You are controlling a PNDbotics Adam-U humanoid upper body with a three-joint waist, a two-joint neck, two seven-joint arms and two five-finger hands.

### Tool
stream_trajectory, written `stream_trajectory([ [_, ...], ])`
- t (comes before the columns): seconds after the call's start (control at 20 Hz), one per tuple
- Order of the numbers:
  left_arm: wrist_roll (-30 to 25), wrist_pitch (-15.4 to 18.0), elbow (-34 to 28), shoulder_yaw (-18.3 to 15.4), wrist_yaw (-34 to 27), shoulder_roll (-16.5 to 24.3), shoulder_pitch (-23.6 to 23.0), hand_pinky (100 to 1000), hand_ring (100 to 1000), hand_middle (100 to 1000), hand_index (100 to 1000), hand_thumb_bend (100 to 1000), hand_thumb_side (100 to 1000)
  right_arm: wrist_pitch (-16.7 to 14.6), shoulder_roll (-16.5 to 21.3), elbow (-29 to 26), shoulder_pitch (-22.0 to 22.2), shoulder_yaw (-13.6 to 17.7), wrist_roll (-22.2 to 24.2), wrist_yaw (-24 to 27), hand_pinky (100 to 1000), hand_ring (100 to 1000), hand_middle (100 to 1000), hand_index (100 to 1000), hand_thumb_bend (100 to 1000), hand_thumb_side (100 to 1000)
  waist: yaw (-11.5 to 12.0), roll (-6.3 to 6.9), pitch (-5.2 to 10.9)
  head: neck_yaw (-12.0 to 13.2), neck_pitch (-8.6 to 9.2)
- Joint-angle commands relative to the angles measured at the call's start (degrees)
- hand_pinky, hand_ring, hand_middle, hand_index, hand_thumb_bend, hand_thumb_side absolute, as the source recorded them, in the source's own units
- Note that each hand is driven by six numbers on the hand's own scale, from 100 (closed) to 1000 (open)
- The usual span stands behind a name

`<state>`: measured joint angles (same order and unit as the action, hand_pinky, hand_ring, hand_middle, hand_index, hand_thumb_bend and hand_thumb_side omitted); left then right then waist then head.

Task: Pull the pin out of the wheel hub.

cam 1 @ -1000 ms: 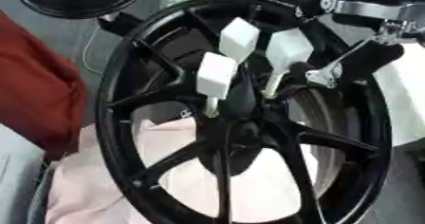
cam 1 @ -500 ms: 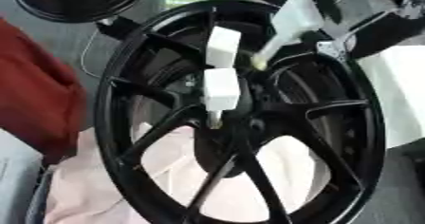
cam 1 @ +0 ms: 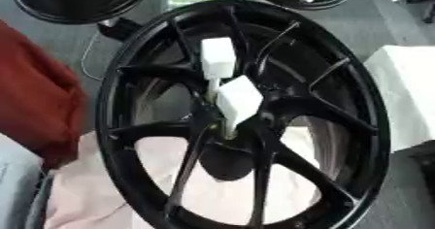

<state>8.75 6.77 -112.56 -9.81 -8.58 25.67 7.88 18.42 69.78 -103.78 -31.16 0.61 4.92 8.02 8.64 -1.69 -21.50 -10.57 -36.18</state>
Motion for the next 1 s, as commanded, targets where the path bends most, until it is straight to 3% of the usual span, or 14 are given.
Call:
stream_trajectory([
  [0.05,0.86,0.09,-0.54,-1.14,0.03,1.1,-0.24,708,601,506,725,100,709,-0.42,1.74,6.03,2.57,6.27,-5.08,-2.75,815,561,278,363,100,100,-0.41,0.98,2.56,0.72,0.08],
  [0.4,1.75,0.02,0.01,-1.77,0.16,0.48,-0.88,706,601,506,725,100,711,0.41,-3.9,19.64,12.65,14.95,-13.39,-20.81,833,605,322,405,100,100,-1.41,2.01,2.66,2.16,0.15],
  [0.5,1.89,0.04,0.08,-1.86,0.2,0.33,-1.03,705,602,506,725,100,711,0.88,-5.93,21.87,14.83,16.65,-14.61,-25.24,847,641,375,459,151,100,-1.52,2.28,2.74,2.42,0.16],
  [0.55,1.96,0.05,0.1,-1.9,0.2,0.27,-1.1,705,602,506,725,100,711,0.92,-6.86,22.49,15.71,17.36,-14.83,-26.95,862,711,480,567,185,100,-1.55,2.39,2.79,2.5,0.16],
  [0.65,2.1,0.03,0.21,-1.98,0.19,0.13,-1.26,704,602,506,725,100,712,0.55,-8.58,23.16,17.5,18.37,-13.65,-29.71,896,829,701,798,234,216,-1.62,2.6,2.97,2.65,-0.07],
  [0.8,2.27,0.0,0.37,-2.09,0.12,-0.03,-1.45,703,603,506,725,100,711,-0.28,-10.67,22.77,19.3,19.86,-10.54,-32.81,925,907,816,876,225,316,-1.7,2.79,3.34,2.75,-0.98],
  [1.0,2.52,-0.12,0.51,-2.26,0.05,-0.12,-1.73,702,603,506,726,100,712,0.59,-12.43,20.86,20.44,21.84,-9.23,-35.33,930,919,834,892,198,386,-1.73,2.89,3.77,2.88,-1.56],
])
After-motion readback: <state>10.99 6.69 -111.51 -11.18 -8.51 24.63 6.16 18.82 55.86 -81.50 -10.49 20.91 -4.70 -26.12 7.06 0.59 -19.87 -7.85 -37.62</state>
